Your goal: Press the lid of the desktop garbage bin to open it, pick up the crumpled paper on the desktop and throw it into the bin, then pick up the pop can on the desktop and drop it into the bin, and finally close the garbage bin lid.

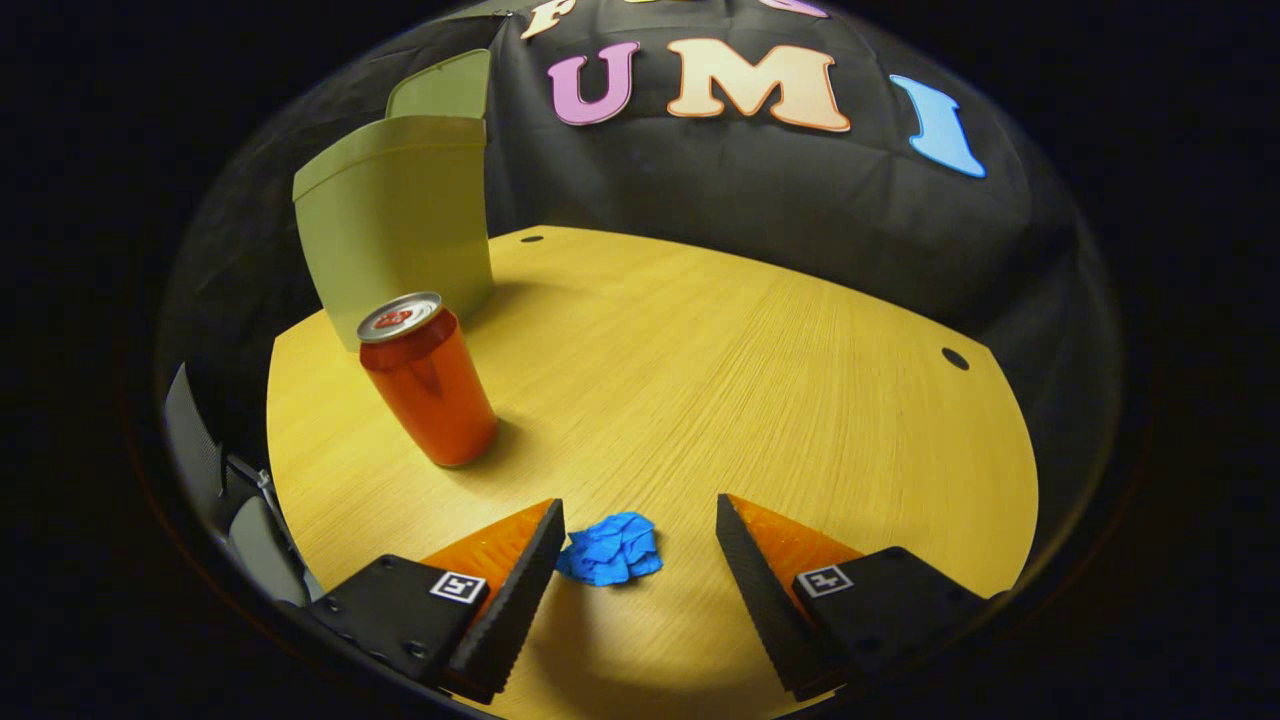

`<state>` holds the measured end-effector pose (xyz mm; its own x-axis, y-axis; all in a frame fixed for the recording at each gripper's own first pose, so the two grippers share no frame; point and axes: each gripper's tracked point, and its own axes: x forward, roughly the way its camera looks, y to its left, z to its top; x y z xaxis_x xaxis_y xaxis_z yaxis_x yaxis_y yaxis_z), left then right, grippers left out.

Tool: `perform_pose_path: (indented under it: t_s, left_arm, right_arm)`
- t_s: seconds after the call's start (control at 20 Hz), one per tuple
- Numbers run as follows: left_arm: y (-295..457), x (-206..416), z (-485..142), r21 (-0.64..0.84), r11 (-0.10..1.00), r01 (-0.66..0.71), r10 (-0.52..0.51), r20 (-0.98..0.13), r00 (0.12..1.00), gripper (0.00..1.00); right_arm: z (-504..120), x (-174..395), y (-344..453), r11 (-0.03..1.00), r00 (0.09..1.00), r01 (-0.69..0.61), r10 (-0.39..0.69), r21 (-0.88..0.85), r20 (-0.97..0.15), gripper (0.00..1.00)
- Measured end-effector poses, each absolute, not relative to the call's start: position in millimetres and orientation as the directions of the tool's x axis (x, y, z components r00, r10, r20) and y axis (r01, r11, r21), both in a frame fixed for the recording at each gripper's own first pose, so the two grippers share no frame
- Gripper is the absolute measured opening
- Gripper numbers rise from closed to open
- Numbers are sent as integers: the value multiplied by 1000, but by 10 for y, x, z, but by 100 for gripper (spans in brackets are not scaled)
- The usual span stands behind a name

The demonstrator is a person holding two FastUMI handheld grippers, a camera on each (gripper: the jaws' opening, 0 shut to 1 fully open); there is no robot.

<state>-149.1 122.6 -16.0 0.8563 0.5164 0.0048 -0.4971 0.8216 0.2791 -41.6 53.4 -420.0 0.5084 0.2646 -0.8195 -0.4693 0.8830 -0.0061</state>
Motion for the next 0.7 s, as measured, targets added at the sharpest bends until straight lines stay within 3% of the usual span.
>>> perform_pose_path:
  t_s: [0.1, 0.2, 0.25, 0.35, 0.4, 0.45, 0.7]
  left_arm:
    - [1275, -1491, -165, 278, 821, -499, 519, 2, 855, 94]
    - [1316, -1485, -171, 276, 821, -499, 519, -1, 855, 94]
    - [1342, -1475, -199, 273, 825, -495, 516, -7, 856, 94]
    - [1402, -1440, -227, 265, 831, -490, 511, -15, 859, 94]
    - [1428, -1410, -226, 259, 835, -485, 507, -18, 862, 94]
    - [1460, -1389, -245, 254, 839, -481, 502, -22, 864, 94]
    - [1580, -1238, -274, 237, 864, -444, 464, -32, 885, 94]
  right_arm:
    - [-4301, -517, 535, 884, 477, -468, 244, -9, -844, 79]
    - [-4282, -517, 568, 892, 474, -452, 268, 30, -839, 55]
    - [-4286, -528, 579, 895, 473, -443, 271, 39, -838, 34]
    - [-4265, -560, 632, 898, 465, -437, 279, 56, -840, 18]
    - [-4221, -520, 649, 904, 483, -425, 271, 48, -832, 18]
    - [-4157, -474, 653, 908, 507, -417, 271, 42, -819, 11]
    - [-3639, -121, 736, 921, 621, -390, 278, 19, -733, 11]
